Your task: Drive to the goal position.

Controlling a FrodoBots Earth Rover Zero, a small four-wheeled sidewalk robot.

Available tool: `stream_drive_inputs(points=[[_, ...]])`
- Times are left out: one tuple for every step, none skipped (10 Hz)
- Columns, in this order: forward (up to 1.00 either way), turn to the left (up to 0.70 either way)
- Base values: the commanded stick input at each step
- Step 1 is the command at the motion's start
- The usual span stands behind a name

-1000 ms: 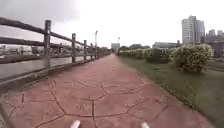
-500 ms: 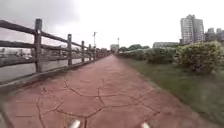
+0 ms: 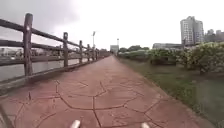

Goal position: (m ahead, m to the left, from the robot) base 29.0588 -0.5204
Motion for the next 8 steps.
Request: stream_drive_inputs(points=[[0.7,0.0],[0.7,0.0],[0.7,0.0],[0.7,0.0],[0.7,0.0],[0.7,0.0],[0.7,0.0],[0.7,0.0]])
